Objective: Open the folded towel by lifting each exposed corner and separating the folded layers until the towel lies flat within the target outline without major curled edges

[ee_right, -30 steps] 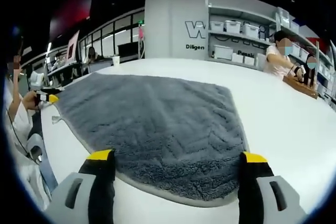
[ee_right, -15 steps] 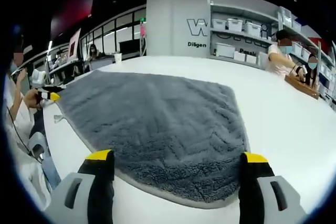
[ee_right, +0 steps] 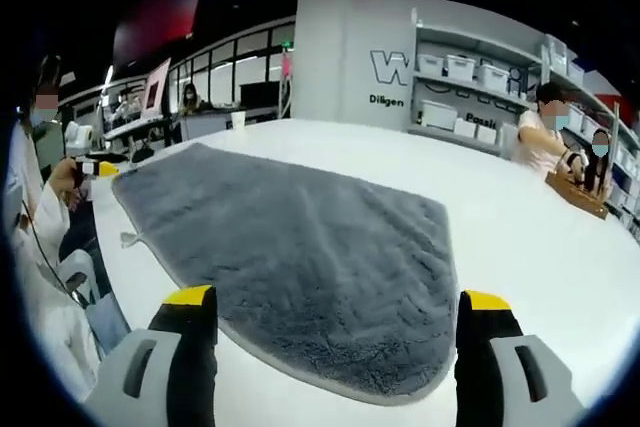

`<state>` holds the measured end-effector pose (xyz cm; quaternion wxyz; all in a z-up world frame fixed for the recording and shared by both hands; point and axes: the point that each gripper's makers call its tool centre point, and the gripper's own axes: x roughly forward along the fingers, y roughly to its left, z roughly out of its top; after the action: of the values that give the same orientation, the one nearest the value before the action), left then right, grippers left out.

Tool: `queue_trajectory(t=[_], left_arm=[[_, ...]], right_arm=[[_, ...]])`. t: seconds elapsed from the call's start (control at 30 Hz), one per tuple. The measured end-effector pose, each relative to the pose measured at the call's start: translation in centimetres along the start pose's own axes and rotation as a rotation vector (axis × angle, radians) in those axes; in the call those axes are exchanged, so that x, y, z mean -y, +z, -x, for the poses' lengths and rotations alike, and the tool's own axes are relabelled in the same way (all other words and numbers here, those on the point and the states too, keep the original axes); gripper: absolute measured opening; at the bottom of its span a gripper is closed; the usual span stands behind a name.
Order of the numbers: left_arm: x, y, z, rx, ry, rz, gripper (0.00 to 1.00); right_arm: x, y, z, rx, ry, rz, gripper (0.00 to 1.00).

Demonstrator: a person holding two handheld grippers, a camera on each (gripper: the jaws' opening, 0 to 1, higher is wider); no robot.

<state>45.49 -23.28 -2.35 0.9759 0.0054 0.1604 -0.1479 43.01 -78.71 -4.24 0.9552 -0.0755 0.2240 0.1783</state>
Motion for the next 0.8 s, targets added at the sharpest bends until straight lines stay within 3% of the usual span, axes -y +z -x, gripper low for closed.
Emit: queue_trajectory(t=[0.37, 0.57, 0.8], left_arm=[[-2.6, -1.5, 5.4, -0.01, 0.075, 0.016, 0.99], [-3.3, -2.4, 6.9, -0.008, 0.094, 0.041, 0.99], [-3.1, -2.0, 7.5, 0.018, 0.086, 0.056, 0.99]], right_arm=[[0.3, -2.4, 3.5, -0.047, -0.035, -0.008, 1.0], [0.2, -3.3, 4.4, -0.062, -0.039, -0.014, 1.0], [0.0, -3.4, 5.0, -0.064, -0.042, -0.007, 1.0]])
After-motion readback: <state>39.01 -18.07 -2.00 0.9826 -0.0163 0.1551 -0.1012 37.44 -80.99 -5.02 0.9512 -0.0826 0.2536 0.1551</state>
